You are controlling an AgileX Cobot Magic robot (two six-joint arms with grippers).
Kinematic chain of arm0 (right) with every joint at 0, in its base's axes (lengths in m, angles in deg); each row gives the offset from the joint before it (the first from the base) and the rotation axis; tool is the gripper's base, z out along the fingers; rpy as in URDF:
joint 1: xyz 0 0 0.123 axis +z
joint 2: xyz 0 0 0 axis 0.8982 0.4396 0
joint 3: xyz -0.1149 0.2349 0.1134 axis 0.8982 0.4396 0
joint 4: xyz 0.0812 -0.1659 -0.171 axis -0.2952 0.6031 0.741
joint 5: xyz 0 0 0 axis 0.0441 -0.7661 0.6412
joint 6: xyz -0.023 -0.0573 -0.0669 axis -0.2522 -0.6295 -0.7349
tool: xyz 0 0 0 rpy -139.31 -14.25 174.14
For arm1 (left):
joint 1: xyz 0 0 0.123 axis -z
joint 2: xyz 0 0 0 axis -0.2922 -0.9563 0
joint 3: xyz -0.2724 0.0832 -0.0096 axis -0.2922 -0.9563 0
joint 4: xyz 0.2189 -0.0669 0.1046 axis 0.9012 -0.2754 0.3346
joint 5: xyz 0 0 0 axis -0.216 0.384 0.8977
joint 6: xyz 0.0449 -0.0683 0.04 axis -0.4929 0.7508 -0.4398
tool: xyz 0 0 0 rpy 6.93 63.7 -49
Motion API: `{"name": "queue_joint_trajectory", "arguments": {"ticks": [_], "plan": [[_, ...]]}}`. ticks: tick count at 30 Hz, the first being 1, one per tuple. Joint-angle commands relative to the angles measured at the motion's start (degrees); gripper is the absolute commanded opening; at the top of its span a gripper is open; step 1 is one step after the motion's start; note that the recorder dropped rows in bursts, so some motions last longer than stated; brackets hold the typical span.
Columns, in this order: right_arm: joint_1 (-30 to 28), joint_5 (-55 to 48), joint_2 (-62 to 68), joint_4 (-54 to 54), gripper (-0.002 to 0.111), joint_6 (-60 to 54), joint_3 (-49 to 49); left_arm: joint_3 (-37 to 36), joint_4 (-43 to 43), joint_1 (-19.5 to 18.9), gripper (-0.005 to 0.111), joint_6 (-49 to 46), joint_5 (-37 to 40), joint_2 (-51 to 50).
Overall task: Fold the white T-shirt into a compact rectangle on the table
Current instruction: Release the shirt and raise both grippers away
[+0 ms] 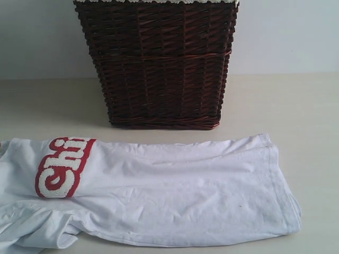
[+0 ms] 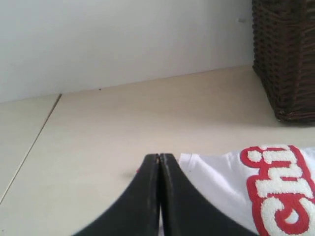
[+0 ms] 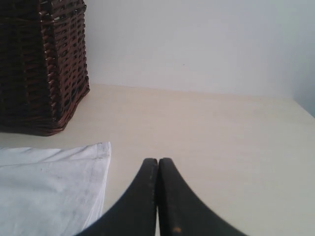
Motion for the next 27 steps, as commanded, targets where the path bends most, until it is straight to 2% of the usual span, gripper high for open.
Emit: {"name": "queue_joint_trajectory", "arguments": {"ticks": [1,5,8,27], "plan": [[2.13,0.66,-0.34,-0.45,0.0,0.21,0.24,-0.06,-0.8,-0.21,0.0,0.22,0.29,0.21],[7.54,0.66,-0.34,-0.45,0.0,0.21,0.24,-0.06,-0.8,-0.21,0.0,0.22,0.29,0.21],[8.8,0.66,-0.34,-0.45,0.0,0.21,0.24,-0.06,-1.8,-0.21,0.0,0.21,0.29,0.21],[8.78,0.66,-0.34,-0.45,0.0,0.21,0.24,-0.06,-1.93,-0.21,0.0,0.21,0.29,0.21]]}}
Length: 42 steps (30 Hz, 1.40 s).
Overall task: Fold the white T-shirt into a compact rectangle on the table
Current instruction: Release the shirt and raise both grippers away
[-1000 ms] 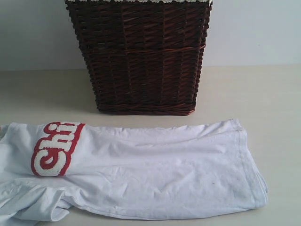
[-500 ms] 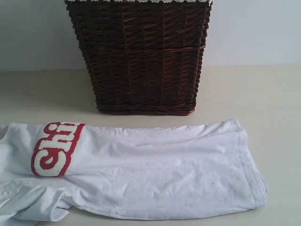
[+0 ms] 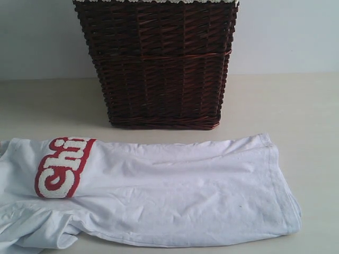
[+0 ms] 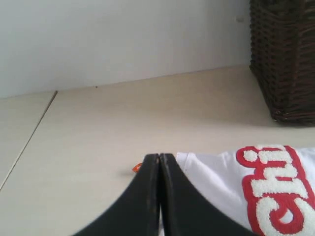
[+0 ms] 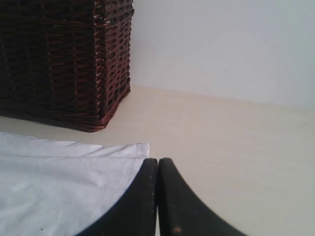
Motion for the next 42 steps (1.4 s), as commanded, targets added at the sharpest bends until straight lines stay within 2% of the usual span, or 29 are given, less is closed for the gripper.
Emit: {"name": "queue_joint_trajectory", "arguments": {"ticks": [1,4,9,14,20,24,30,32,38,42], "plan": [[0.04,0.62,-0.34,-0.45,0.0,0.09,0.24,-0.06,-0.84,-0.21,0.0,0.21,-0.06,0.21],[0.04,0.62,-0.34,0.07,0.0,0.09,0.24,-0.06,-0.84,-0.21,0.0,0.21,-0.06,0.21],[0.04,6.15,-0.34,26.37,0.0,0.09,0.24,-0.06,-0.63,-0.21,0.0,-2.93,-0.17,0.21],[0.04,8.63,-0.34,37.59,0.0,0.09,0.24,-0.06,-0.63,-0.21,0.0,-4.28,-0.17,0.21],[0.04,5.73,-0.34,20.13,0.0,0.09,0.24,-0.16,-0.63,-0.21,0.0,-4.27,-0.04,0.21],[0.04,5.73,-0.34,12.75,0.0,0.09,0.24,-0.14,-0.63,-0.21,0.0,-4.4,-0.04,0.21],[0.04,3.98,-0.34,12.65,0.0,2.91,0.24,-0.14,-0.63,-0.21,0.0,-4.4,-0.04,0.21],[0.04,1.03,-0.34,12.89,0.0,8.67,0.24,-0.14,-0.63,-0.21,0.0,-4.4,-0.04,0.21],[0.04,1.03,-0.34,12.76,0.0,32.86,0.24,-0.14,-0.63,-0.21,0.0,-4.4,-0.04,0.21],[0.04,1.03,-0.34,13.15,0.0,31.99,0.24,-0.14,-0.63,-0.21,0.0,-4.56,-0.04,0.21]]}}
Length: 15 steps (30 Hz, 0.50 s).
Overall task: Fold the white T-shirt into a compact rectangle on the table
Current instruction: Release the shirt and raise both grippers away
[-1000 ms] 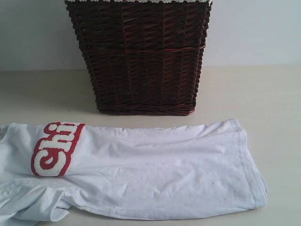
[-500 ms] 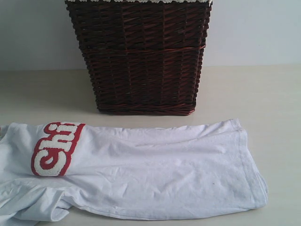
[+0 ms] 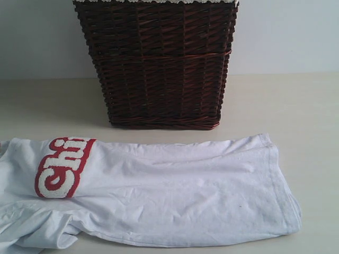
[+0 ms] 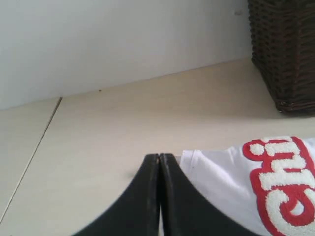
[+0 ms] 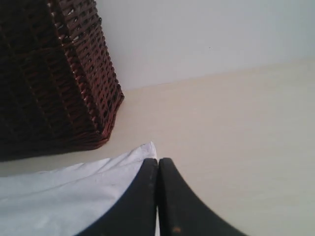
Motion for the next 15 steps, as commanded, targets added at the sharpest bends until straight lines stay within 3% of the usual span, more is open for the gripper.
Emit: {"name": "queue_joint_trajectory", "arguments": {"ticks": [1,5,11,12,15], "plan": [[0.04,-0.11,-0.34,0.57,0.0,-0.27,0.24,-0.14,-0.63,-0.21,0.0,-0.27,-0.16,0.21],[0.04,0.11,-0.34,2.79,0.0,-8.16,0.24,-0.14,-0.63,-0.21,0.0,-0.27,-0.16,0.21],[0.04,-1.02,-0.34,2.68,0.0,-8.48,0.24,-0.28,-1.14,-0.21,0.0,-0.28,4.66,0.21],[0.04,-1.15,-0.34,2.68,0.0,-8.48,0.24,-0.41,-3.14,-0.21,0.0,-0.28,8.21,0.21],[0.04,-1.02,-0.34,2.68,0.0,-8.48,0.24,-1.09,-7.71,-0.21,0.0,-0.37,7.95,-1.46]]}}
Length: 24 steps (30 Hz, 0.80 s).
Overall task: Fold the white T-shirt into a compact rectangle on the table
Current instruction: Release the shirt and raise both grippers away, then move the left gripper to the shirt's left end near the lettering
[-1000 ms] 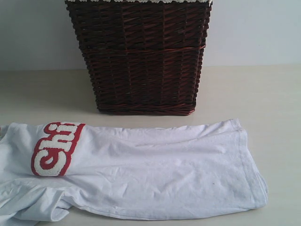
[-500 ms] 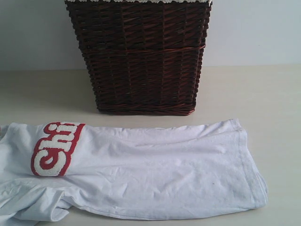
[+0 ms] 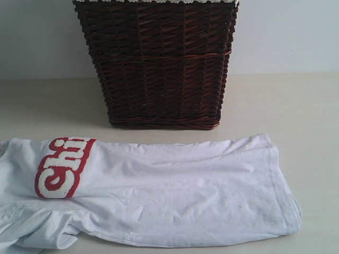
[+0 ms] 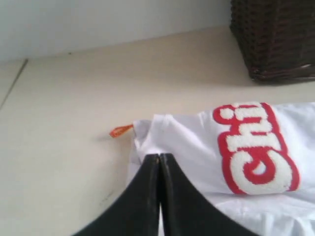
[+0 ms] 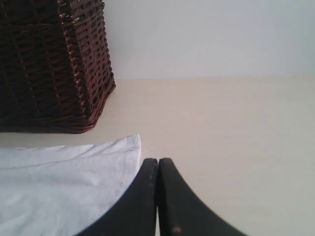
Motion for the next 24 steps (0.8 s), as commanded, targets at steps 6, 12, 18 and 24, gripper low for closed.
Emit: {"name": "queue_joint_trajectory", "arguments": {"ticks": [6,12,18,24], "plan": [[0.04,-0.03,-0.34,0.47,0.0,-0.41,0.24,9.22,-12.78,-0.18,0.0,-29.95,23.51,-30.49],[0.04,-0.03,-0.34,0.47,0.0,-0.41,0.24,11.02,-21.56,-0.18,0.0,-39.13,34.46,-48.32],[0.04,-0.03,-0.34,0.47,0.0,-0.41,0.24,11.02,-18.89,-0.18,0.004,-49.58,34.61,-51.72],[0.04,-0.03,-0.34,0.47,0.0,-0.41,0.24,11.02,-14.55,-0.18,0.035,-60.22,27.79,-51.82]]}}
